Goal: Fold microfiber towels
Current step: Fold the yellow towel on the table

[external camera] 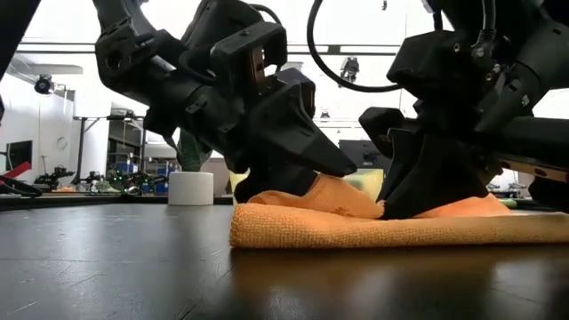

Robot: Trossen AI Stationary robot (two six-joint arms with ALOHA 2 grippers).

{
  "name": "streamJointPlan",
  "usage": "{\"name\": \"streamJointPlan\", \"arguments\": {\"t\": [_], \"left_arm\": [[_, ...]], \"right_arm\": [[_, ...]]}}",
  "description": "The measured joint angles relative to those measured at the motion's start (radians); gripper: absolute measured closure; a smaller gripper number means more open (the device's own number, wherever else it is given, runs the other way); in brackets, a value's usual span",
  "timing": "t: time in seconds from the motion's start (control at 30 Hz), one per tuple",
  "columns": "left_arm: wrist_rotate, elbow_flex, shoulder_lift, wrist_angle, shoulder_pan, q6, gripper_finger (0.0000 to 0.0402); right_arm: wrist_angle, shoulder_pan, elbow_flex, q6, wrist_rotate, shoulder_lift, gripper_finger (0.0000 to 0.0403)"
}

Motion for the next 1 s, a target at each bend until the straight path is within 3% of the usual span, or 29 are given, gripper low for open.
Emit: {"name": "streamJointPlan", "arguments": {"t": [0.3,0.53,0.67,0.83,1.0], "left_arm": [[0.017,0.011,-0.006,-0.001,0.0,0.049,0.0391],[-0.026,0.011,-0.084,-0.154,0.0,0.21,0.04],[-0.16,0.012,-0.195,-0.356,-0.004,0.457,0.0401],[-0.425,0.004,-0.276,-0.529,-0.013,0.744,0.0401],[-0.451,-0.001,-0.266,-0.553,-0.01,0.8,0.0401]], "right_arm": [[0.0,-0.006,0.0,0.004,0.034,-0.017,0.0394],[0.0,-0.006,0.0,-0.008,0.125,-0.048,0.0394],[0.0,-0.006,0.001,0.003,0.177,-0.057,0.0394],[0.007,-0.013,0.003,0.004,0.196,-0.059,0.0393],[-0.008,-0.016,0.002,0.042,0.177,-0.059,0.0374]]}}
